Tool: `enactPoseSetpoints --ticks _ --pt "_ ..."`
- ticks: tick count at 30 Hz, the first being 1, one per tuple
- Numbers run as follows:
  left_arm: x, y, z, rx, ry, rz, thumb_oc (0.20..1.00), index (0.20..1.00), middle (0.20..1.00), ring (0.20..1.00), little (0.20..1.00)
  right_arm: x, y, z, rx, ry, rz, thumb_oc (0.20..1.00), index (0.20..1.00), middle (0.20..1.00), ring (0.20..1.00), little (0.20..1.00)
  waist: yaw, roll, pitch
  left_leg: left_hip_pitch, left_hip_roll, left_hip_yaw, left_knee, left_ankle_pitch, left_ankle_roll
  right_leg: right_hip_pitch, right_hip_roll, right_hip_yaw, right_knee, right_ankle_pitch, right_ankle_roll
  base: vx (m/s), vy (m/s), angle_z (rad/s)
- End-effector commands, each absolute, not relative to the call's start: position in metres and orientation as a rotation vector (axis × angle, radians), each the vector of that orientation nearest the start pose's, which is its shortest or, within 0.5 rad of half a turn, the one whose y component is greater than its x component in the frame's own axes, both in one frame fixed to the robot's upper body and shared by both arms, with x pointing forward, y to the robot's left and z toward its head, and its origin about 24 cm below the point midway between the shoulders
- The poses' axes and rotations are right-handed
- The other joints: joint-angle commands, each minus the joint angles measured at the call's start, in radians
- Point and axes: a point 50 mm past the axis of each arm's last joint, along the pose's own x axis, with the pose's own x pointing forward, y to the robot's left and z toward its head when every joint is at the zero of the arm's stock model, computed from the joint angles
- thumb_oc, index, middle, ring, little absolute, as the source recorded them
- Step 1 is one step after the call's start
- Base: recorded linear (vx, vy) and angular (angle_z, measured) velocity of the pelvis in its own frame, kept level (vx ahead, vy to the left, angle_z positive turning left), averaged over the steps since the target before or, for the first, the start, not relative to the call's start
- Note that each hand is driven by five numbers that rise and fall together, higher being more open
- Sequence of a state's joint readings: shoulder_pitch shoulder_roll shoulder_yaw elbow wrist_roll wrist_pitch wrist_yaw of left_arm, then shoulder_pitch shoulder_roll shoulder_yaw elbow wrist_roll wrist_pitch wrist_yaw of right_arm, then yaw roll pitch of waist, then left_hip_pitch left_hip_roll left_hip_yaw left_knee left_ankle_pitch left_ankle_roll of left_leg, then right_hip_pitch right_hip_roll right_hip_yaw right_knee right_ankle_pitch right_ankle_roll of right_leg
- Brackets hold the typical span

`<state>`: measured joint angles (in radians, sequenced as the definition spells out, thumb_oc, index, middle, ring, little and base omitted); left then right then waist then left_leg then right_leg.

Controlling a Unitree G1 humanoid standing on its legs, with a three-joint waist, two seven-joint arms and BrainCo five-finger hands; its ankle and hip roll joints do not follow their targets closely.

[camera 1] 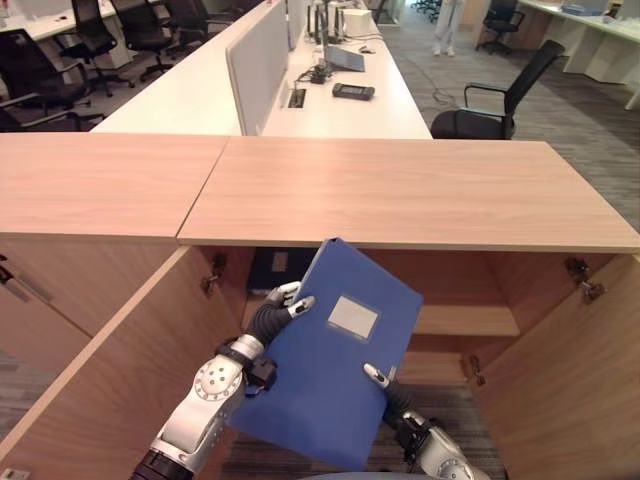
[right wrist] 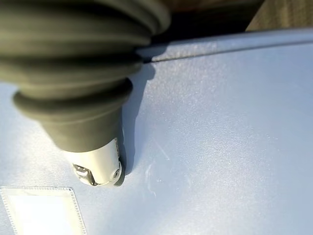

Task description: Put the empty folder in the office cabinet

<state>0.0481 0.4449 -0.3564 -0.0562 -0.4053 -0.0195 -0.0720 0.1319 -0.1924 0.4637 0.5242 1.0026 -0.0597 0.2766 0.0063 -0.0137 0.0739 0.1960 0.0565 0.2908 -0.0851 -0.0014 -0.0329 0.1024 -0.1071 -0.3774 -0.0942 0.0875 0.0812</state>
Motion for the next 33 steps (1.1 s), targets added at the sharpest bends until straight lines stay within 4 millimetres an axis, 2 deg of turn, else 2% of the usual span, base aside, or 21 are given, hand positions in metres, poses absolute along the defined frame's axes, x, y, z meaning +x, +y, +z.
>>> enactPoseSetpoints --ticks 1,3,7,10,11,14,15,16,17,18,19,20,21,22,23,24,28,29,31,32,33 --pt "0.228 0.126 0.047 -0.139 0.028 -0.495 0.2 0.2 0.2 0.2 0.2 0.184 -0.096 -0.083 0.936 0.555 0.165 0.2 0.2 0.2 0.2 0.2 -0.005 -0.016 -0.013 -0.033 0.037 -0.047 -0.002 -0.003 -0.05 0.054 0.012 -0.053 0.007 -0.103 0.042 0.01 -0.018 -0.06" --pt "0.221 0.136 0.031 -0.132 0.104 -0.452 0.2 0.2 0.2 0.2 0.2 0.181 -0.109 -0.086 0.951 0.54 0.076 0.2 0.2 0.2 0.2 0.2 -0.01 -0.012 -0.013 -0.032 0.039 -0.043 -0.002 -0.002 -0.051 0.053 0.014 -0.05 0.007 -0.104 0.042 0.01 -0.008 -0.02" --pt "0.213 0.146 0.015 -0.128 0.186 -0.409 0.2 0.2 0.2 0.2 0.2 0.175 -0.123 -0.093 0.962 0.538 -0.031 0.2 0.2 0.2 0.2 0.2 -0.019 -0.008 -0.015 -0.031 0.039 -0.042 -0.002 -0.003 -0.05 0.052 0.018 -0.046 0.007 -0.105 0.041 0.0 0.0 0.0" --pt "0.203 0.162 -0.005 -0.069 0.279 -0.338 0.2 0.2 0.2 0.2 0.2 0.162 -0.151 -0.103 0.972 0.528 -0.22 0.2 0.2 0.2 0.2 0.2 -0.031 -0.006 -0.018 -0.034 0.041 -0.048 -0.002 -0.002 -0.049 0.051 0.025 -0.04 0.007 -0.111 0.039 0.0 0.0 0.0" --pt "0.203 0.162 -0.005 -0.069 0.279 -0.338 0.2 0.2 0.2 0.2 0.2 0.162 -0.151 -0.103 0.971 0.528 -0.22 0.2 0.2 0.2 0.2 0.2 -0.031 -0.006 -0.019 -0.034 0.041 -0.048 -0.002 -0.002 -0.049 0.051 0.025 -0.04 0.007 -0.112 0.039 0.0 0.0 0.0" --pt "0.188 0.172 -0.029 -0.063 0.4 -0.276 0.2 0.2 0.2 0.2 0.2 0.14 -0.185 -0.118 0.954 0.55 -0.458 0.2 0.2 0.2 0.2 0.2 -0.045 -0.003 -0.024 -0.038 0.041 -0.062 -0.002 0.002 -0.05 0.056 0.035 -0.038 0.007 -0.123 0.033 0.02 -0.023 0.02" --pt "0.188 0.172 -0.029 -0.063 0.4 -0.276 0.2 0.2 0.2 0.2 0.2 0.14 -0.185 -0.118 0.954 0.55 -0.458 0.2 0.2 0.2 0.2 0.2 -0.045 -0.003 -0.024 -0.038 0.041 -0.063 -0.002 0.002 -0.05 0.056 0.035 -0.039 0.007 -0.123 0.033 0.03 -0.037 0.04" --pt "0.18 0.177 -0.041 -0.055 0.462 -0.248 0.2 0.2 0.2 0.2 0.2 0.129 -0.198 -0.125 0.934 0.575 -0.549 0.2 0.2 0.2 0.2 0.2 -0.048 -0.001 -0.027 -0.037 0.041 -0.068 -0.002 -0.001 -0.051 0.061 0.039 -0.04 0.007 -0.128 0.03 0.04 -0.036 0.06" --pt "0.176 0.179 -0.046 -0.054 0.489 -0.237 0.2 0.2 0.2 0.2 0.2 0.125 -0.203 -0.128 0.93 0.587 -0.586 0.2 0.2 0.2 0.2 0.2 -0.049 0.001 -0.029 -0.036 0.042 -0.072 -0.002 -0.001 -0.051 0.065 0.041 -0.04 0.007 -0.131 0.027 0.04 -0.036 0.07" --pt "0.176 0.179 -0.046 -0.054 0.488 -0.237 0.2 0.2 0.2 0.2 0.2 0.125 -0.204 -0.128 0.93 0.587 -0.586 0.2 0.2 0.2 0.2 0.2 -0.049 0.002 -0.028 -0.035 0.042 -0.072 -0.002 -0.001 -0.051 0.065 0.041 -0.041 0.007 -0.132 0.027 0.04 -0.033 0.12" --pt "0.168 0.183 -0.058 -0.055 0.551 -0.21 0.2 0.2 0.2 0.2 0.2 0.121 -0.214 -0.131 0.918 0.596 -0.641 0.2 0.2 0.2 0.2 0.2 -0.05 0.006 -0.029 -0.032 0.043 -0.08 -0.002 -0.001 -0.053 0.07 0.045 -0.042 0.007 -0.137 0.022 0.03 -0.036 0.16" --pt "0.166 0.185 -0.062 -0.044 0.569 -0.198 0.2 0.2 0.2 0.2 0.2 0.122 -0.219 -0.131 0.912 0.59 -0.659 0.2 0.2 0.2 0.2 0.2 -0.049 0.008 -0.029 -0.031 0.045 -0.083 -0.002 -0.001 -0.054 0.073 0.047 -0.042 0.007 -0.139 0.021 0.06 -0.069 0.22" --pt "0.157 0.188 -0.074 -0.041 0.636 -0.177 0.275 0.275 0.275 0.275 0.275 0.122 -0.225 -0.131 0.896 0.591 -0.676 0.2 0.2 0.2 0.2 0.2 -0.049 0.012 -0.031 -0.028 0.048 -0.086 -0.002 -0.001 -0.058 0.078 0.051 -0.044 0.007 -0.145 0.015 0.05 -0.065 0.16" --pt "0.152 0.189 -0.08 -0.057 0.668 -0.166 0.448 0.448 0.448 0.448 0.448 0.122 -0.227 -0.131 0.892 0.59 -0.684 0.2 0.2 0.2 0.2 0.2 -0.051 0.014 -0.033 -0.025 0.051 -0.086 -0.002 -0.001 -0.059 0.081 0.053 -0.042 0.007 -0.147 0.013 0.06 -0.062 0.09" --pt "0.147 0.19 -0.087 -0.075 0.703 -0.147 0.956 0.956 0.956 0.956 0.956 0.124 -0.228 -0.13 0.884 0.59 -0.679 0.2 0.2 0.2 0.2 0.2 -0.053 0.017 -0.033 -0.021 0.051 -0.087 -0.002 -0.002 -0.06 0.082 0.056 -0.038 0.007 -0.15 0.01 0.05 -0.041 0.01" --pt "0.142 0.191 -0.092 -0.085 0.73 -0.13 1.0 1.0 1.0 1.0 1.0 0.125 -0.23 -0.129 0.873 0.589 -0.676 0.2 0.2 0.2 0.2 0.2 -0.054 0.019 -0.034 -0.017 0.053 -0.087 -0.002 -0.001 -0.06 0.085 0.059 -0.035 0.007 -0.152 0.007 0.03 -0.024 0.02" --pt "0.133 0.192 -0.103 -0.124 0.793 -0.078 1.0 1.0 1.0 1.0 1.0 0.133 -0.234 -0.125 0.851 0.579 -0.651 0.2 0.2 0.2 0.2 0.2 -0.058 0.027 -0.028 -0.008 0.062 -0.085 0.024 -0.007 -0.063 0.098 0.067 -0.021 0.011 -0.16 -0.008 0.03 -0.031 0.0" --pt "0.132 0.192 -0.106 -0.128 0.805 -0.063 1.0 1.0 1.0 1.0 1.0 0.137 -0.235 -0.124 0.841 0.573 -0.639 0.2 0.2 0.2 0.2 0.2 -0.059 0.026 -0.021 -0.025 0.067 -0.087 0.066 -0.015 -0.062 0.098 0.066 -0.015 0.021 -0.164 -0.016 -0.07 -0.033 -0.03" --pt "0.132 0.194 -0.111 -0.141 0.83 -0.022 1.0 1.0 1.0 1.0 1.0 0.15 -0.24 -0.116 0.816 0.535 -0.615 0.2 0.2 0.2 0.2 0.2 -0.055 0.02 0.015 -0.12 0.076 -0.095 0.239 -0.04 -0.064 0.078 0.052 -0.006 0.071 -0.185 -0.042 -0.1 -0.035 0.01" --pt "0.132 0.194 -0.111 -0.141 0.83 -0.022 1.0 1.0 1.0 1.0 1.0 0.15 -0.24 -0.116 0.816 0.535 -0.615 0.2 0.2 0.2 0.2 0.2 -0.056 0.021 0.014 -0.126 0.077 -0.097 0.246 -0.043 -0.064 0.075 0.053 -0.008 0.072 -0.186 -0.042 -0.09 -0.017 -0.04" --pt "0.13 0.193 -0.115 -0.164 0.848 0.01 1.0 1.0 1.0 1.0 1.0 0.156 -0.241 -0.113 0.805 0.523 -0.599 0.2 0.2 0.2 0.2 0.2 -0.045 0.019 0.039 -0.197 0.077 -0.103 0.357 -0.006 -0.07 0.078 0.05 -0.008 0.082 -0.198 -0.059 -0.09 0.001 -0.18"
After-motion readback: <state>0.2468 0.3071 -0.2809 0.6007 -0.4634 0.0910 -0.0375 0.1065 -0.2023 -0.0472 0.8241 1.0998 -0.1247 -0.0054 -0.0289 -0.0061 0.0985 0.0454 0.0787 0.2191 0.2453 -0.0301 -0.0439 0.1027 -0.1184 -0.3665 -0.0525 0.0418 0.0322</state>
